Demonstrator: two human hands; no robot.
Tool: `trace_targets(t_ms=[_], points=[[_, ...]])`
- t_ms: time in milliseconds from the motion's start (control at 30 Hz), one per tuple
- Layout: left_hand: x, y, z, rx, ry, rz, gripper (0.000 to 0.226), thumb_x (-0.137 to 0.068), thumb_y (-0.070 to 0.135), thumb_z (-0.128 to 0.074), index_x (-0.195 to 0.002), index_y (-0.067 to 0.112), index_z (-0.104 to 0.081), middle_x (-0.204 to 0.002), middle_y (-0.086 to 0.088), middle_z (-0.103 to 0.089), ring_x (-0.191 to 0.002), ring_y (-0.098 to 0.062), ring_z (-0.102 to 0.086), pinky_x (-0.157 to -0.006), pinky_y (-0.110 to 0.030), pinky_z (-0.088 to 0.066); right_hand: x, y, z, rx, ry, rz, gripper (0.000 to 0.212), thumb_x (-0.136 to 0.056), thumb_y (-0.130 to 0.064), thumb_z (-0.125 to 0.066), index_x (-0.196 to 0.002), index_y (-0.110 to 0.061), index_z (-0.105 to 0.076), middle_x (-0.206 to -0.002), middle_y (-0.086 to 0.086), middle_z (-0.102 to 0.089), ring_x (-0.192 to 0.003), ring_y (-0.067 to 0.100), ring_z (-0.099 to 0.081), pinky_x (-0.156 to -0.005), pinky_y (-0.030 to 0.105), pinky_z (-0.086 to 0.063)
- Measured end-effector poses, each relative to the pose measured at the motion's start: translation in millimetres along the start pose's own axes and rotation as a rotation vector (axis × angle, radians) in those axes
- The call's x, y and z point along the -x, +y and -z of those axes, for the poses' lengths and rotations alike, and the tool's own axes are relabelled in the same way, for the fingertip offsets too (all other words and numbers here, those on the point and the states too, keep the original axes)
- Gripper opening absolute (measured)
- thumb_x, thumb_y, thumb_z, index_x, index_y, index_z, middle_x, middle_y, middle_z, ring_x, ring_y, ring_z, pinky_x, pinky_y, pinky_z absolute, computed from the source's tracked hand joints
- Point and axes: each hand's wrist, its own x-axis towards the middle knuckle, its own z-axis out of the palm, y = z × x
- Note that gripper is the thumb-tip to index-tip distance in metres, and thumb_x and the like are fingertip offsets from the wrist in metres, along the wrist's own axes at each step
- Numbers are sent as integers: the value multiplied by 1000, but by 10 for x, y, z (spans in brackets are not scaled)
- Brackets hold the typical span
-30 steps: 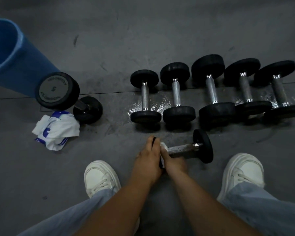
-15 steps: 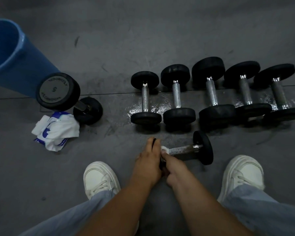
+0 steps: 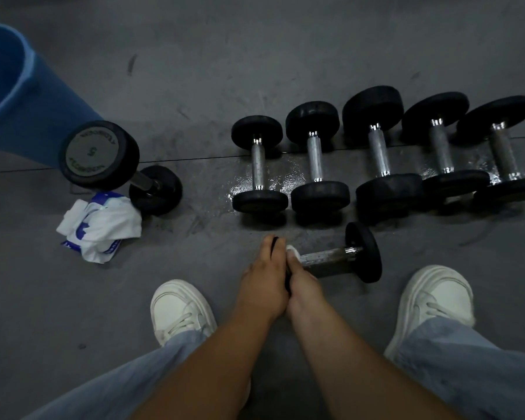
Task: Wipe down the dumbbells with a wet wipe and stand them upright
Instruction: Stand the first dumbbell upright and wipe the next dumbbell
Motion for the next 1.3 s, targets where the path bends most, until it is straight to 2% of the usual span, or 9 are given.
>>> trace_targets(t_ms=[67, 200, 400, 467, 633, 833, 967, 1067, 1300], points=[[1, 8, 17, 0, -4, 3, 71, -95, 27, -55, -154, 22, -16, -163, 2, -3, -130, -28, -46, -102, -41, -40, 28, -26, -15, 7, 23, 6, 19, -91, -22, -66, -93, -3, -68, -88, 15, -72, -72, 21, -71, -63, 30, -55], [22, 4, -1, 1, -11, -4, 76, -93, 30, -57, -155, 22, -14, -163, 3, 0, -132, -27, -44, -103, -42, -40, 160, 68, 156, 42, 32, 33, 19, -94, -12, -60, -103, 1, -69, -97, 20, -72, -84, 28, -69, -80, 36, -56], [3, -13, -13, -5, -40, 9, 81, -90, 26, -61, -155, 22, -13, -163, 3, 2, -131, -30, -47, -103, -43, -42, -3, -44, 12, 20, -16, -37, 27, -90, -24, -66, -106, -3, -69, -103, 17, -72, -86, 24, -71, -70, 32, -55], [11, -7, -11, 1, -45, 4, 81, -90, 26, -61, -155, 22, -13, -163, 4, 3, -130, -31, -47, -104, -44, -42, 52, 23, 101, 75, 23, -7, 23, -92, -22, -64, -102, -2, -70, -95, 16, -73, -80, 24, -71, -66, 31, -55], [0, -15, -15, 7, -48, 11, 84, -87, 26, -64, -154, 22, -14, -163, 1, 1, -130, -32, -46, -104, -45, -42, -41, -35, 50, 84, 10, -28, 34, -87, -26, -69, -110, -1, -68, -99, 17, -73, -88, 27, -71, -77, 36, -56], [12, -5, -9, -4, -26, 3, 79, -90, 25, -61, -153, 23, -14, -162, 4, 0, -129, -29, -47, -102, -44, -42, 73, 62, 173, 178, 61, 36, 22, -91, -20, -64, -99, 0, -70, -87, 14, -73, -76, 24, -70, -64, 28, -55], [-4, -9, -4, 9, -33, 7, 78, -90, 26, -61, -153, 22, -16, -161, 3, -2, -126, -31, -49, -101, -44, -45, -20, -56, 31, 118, 24, -32, 31, -88, -26, -69, -104, 0, -69, -95, 17, -73, -82, 26, -71, -71, 34, -56], [6, -4, -4, -2, -31, 4, 77, -91, 26, -60, -153, 22, -15, -162, 3, -1, -124, -30, -51, -100, -42, -45, 56, 63, 163, 194, 61, 57, 20, -92, -18, -64, -97, -1, -71, -94, 19, -73, -80, 26, -70, -74, 34, -56], [-19, -31, -41, 8, -20, -4, 76, -90, 24, -60, -153, 21, -17, -161, 2, -2, -128, -30, -49, -101, -43, -45, 21, 25, 102, 200, 97, 56, 24, -91, -22, -65, -98, 1, -70, -89, 17, -73, -78, 26, -71, -70, 33, -57]])
